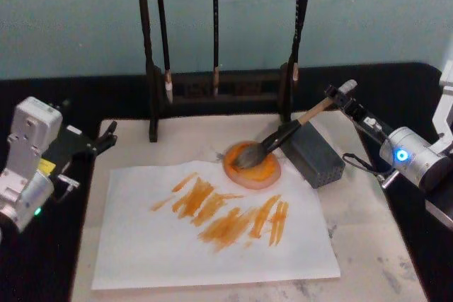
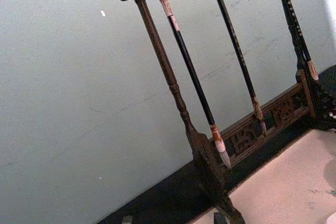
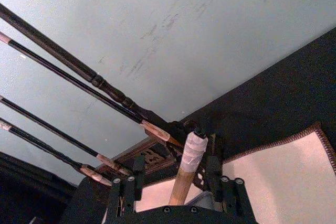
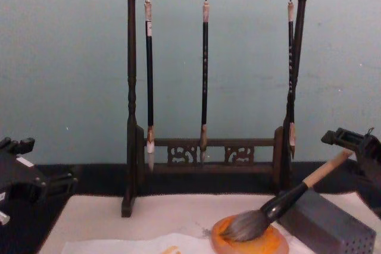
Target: Pick up the brush from the inkstone, write on the paper, then place the brush back to its original position.
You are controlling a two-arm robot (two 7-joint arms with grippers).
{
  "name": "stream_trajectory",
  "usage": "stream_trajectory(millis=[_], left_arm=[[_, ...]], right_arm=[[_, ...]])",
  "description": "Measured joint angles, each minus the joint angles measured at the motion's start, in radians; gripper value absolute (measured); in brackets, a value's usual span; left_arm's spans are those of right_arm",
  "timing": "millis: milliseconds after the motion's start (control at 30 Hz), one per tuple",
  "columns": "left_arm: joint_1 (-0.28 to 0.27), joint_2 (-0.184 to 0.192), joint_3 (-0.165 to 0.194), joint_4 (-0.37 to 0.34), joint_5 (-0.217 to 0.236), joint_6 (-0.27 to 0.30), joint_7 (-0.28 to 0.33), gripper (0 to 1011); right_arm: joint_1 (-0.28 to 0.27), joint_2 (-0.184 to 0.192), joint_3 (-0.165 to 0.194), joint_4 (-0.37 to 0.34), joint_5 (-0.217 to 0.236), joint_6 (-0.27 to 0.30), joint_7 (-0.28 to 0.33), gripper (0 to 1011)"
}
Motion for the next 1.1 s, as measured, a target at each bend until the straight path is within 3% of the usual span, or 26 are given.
stream_trajectory(millis=[333,800,1100], left_arm=[[0.000,0.000,0.000,0.000,0.000,0.000,0.000,1001],[0.000,0.000,0.000,0.000,0.000,0.000,0.000,1001],[0.000,0.000,0.000,0.000,0.000,0.000,0.000,1001]], right_arm=[[0.000,0.000,0.000,-0.001,0.000,0.000,0.000,1000],[-0.002,0.022,-0.019,-0.003,0.016,-0.008,0.025,1000],[-0.079,0.088,-0.023,-0.091,0.040,-0.029,0.025,1000]])
